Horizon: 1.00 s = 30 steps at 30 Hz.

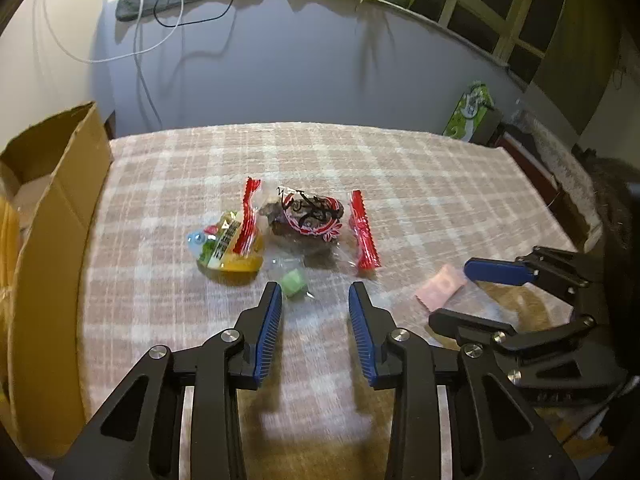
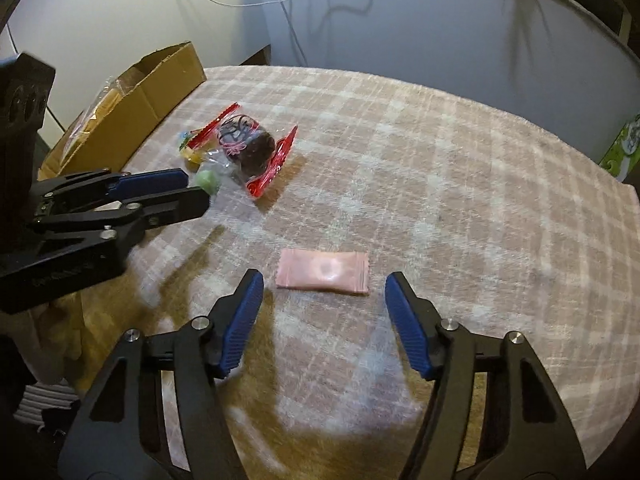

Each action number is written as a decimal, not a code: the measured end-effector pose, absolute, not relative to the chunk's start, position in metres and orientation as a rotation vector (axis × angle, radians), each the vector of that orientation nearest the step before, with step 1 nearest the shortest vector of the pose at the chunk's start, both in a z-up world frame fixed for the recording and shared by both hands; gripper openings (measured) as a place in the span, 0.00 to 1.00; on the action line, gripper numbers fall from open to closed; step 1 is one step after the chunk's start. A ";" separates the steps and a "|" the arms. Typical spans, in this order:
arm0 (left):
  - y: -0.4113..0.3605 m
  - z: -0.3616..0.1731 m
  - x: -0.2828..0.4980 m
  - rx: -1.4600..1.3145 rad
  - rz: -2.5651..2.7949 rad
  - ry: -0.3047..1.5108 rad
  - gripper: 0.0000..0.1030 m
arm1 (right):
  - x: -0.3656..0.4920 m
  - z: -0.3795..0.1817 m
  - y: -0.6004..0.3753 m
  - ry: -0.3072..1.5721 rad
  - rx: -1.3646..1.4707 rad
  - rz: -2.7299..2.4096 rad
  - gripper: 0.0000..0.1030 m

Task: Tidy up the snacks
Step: 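Move the right tool to the pink candy and grasp it, then grasp the green ball candy with the left tool while the right tool holds the pink candy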

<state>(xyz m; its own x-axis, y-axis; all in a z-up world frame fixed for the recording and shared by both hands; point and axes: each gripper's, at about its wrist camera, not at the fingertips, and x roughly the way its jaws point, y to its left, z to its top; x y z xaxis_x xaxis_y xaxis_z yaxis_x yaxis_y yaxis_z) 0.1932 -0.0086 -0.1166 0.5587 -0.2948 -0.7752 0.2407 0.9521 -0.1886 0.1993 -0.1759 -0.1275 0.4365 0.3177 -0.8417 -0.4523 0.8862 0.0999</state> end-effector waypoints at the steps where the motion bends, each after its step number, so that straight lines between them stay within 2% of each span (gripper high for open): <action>1: -0.010 -0.118 0.195 -0.051 -0.312 0.927 0.31 | 0.199 -0.128 -0.174 1.008 -0.157 0.477 0.64; 9: -0.016 -0.125 0.203 -0.001 -0.284 0.935 0.21 | 0.194 -0.130 -0.158 0.967 -0.251 0.457 0.48; 11: -0.016 -0.125 0.202 0.003 -0.282 0.931 0.19 | 0.192 -0.129 -0.157 0.963 -0.264 0.466 0.39; 12: -0.015 -0.125 0.202 0.000 -0.281 0.930 0.19 | 0.191 -0.129 -0.156 0.964 -0.264 0.470 0.38; 30: -0.012 -0.110 0.183 -0.040 -0.294 0.901 0.16 | 0.190 -0.111 -0.173 0.946 -0.187 0.471 0.36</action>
<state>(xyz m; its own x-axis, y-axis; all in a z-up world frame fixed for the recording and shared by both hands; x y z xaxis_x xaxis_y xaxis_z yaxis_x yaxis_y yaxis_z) 0.1833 -0.0119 -0.1102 0.5836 -0.2687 -0.7663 0.2350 0.9592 -0.1573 0.1902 -0.1725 -0.1113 0.4929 0.3056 -0.8146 -0.4662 0.8833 0.0493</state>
